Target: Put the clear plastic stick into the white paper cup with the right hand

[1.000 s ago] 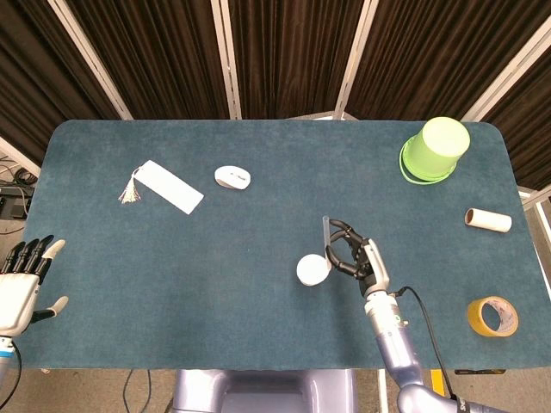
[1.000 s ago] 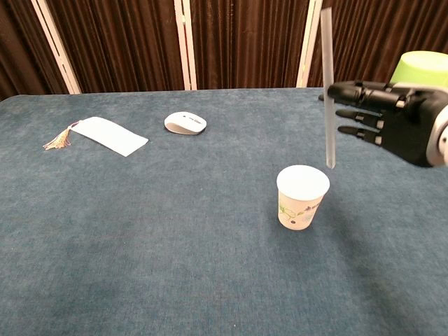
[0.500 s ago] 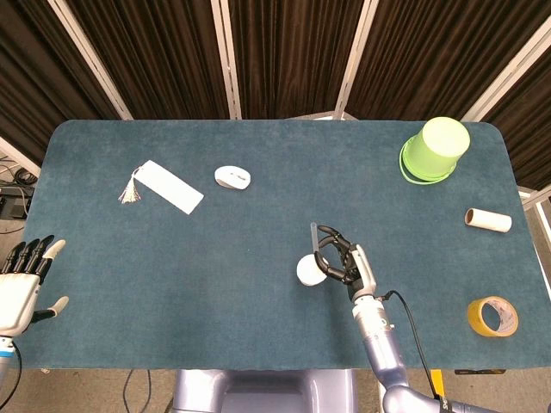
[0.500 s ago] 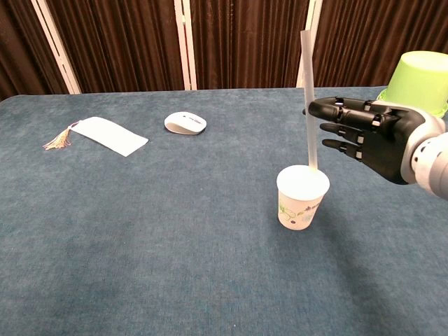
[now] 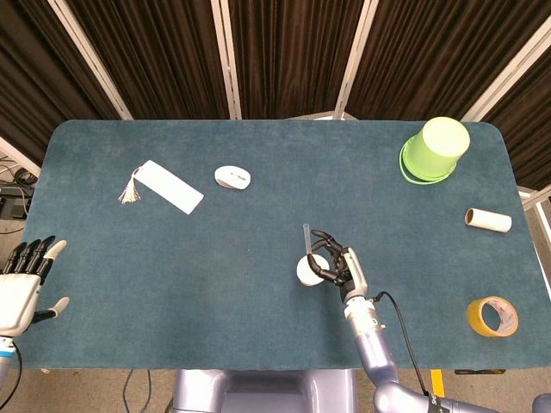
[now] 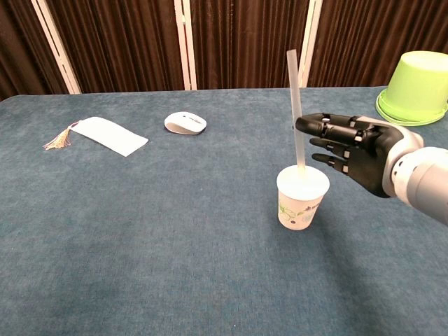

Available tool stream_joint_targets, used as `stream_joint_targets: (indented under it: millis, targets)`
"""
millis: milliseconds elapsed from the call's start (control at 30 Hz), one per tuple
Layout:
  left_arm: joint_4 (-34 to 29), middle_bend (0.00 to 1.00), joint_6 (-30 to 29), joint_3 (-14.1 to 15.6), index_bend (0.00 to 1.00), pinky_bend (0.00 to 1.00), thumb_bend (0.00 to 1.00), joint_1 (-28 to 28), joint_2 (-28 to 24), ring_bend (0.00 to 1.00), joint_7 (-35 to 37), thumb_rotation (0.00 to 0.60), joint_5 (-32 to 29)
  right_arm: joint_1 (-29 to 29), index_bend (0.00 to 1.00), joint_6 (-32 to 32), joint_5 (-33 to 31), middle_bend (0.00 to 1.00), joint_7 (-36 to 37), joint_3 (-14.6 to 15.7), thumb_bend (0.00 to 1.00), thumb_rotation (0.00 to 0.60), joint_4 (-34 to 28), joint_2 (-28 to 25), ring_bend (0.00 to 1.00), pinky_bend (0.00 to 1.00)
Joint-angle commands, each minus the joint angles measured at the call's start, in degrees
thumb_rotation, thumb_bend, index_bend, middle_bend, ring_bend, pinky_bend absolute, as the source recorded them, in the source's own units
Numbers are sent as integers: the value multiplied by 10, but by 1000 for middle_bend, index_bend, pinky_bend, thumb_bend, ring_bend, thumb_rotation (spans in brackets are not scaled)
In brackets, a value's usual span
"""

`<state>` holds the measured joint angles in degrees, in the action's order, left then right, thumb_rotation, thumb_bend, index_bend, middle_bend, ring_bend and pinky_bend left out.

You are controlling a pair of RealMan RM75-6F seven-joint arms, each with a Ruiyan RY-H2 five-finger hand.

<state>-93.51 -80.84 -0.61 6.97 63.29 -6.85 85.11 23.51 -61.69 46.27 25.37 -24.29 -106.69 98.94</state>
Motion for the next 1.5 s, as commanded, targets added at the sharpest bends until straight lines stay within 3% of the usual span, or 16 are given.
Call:
stream_joint_targets:
  millis: [33, 333, 500, 800, 1000, 1133, 1267, 1500]
  targets:
    - [0, 0, 0, 0, 25, 0, 227, 0, 0, 0, 0, 600, 0, 2, 561, 2, 0, 176, -1, -2, 377, 600, 5, 4, 0, 0]
    - [-1, 0, 1, 0, 25, 0, 226, 0, -1, 0, 1, 600, -1, 1, 545, 17, 14, 147, 5, 4, 346, 600, 14, 5, 0, 0]
    - [-2, 0, 1, 0, 25, 0, 227, 0, -1, 0, 1, 600, -1, -6, 369, 24, 33, 85, 16, 14, 341, 600, 13, 2, 0, 0]
    - [-3, 0, 1, 0, 25, 0, 227, 0, -2, 0, 0, 600, -2, -13, 341, 32, 49, 72, 25, 18, 339, 600, 9, -8, 0, 0]
    - [-2, 0, 2, 0, 25, 0, 227, 0, -3, 0, 3, 600, -3, -13, 317, 29, 73, 56, 9, 6, 312, 600, -5, -44, 0, 0]
    - [-2, 0, 1, 1, 25, 0, 227, -1, -4, 0, 4, 600, -2, -18, 305, 27, 92, 48, -20, -11, 275, 600, -20, -111, 0, 0]
    - [-2, 0, -1, 1, 25, 0, 228, -2, -4, 0, 3, 600, -1, -23, 300, 38, 111, 40, -65, -7, 230, 600, -22, -188, 0, 0]
    - [-1, 0, -4, 1, 25, 0, 226, -1, -2, 0, 5, 600, 5, -50, 230, 4, 207, 2, -239, 65, 185, 600, 21, -324, 0, 0]
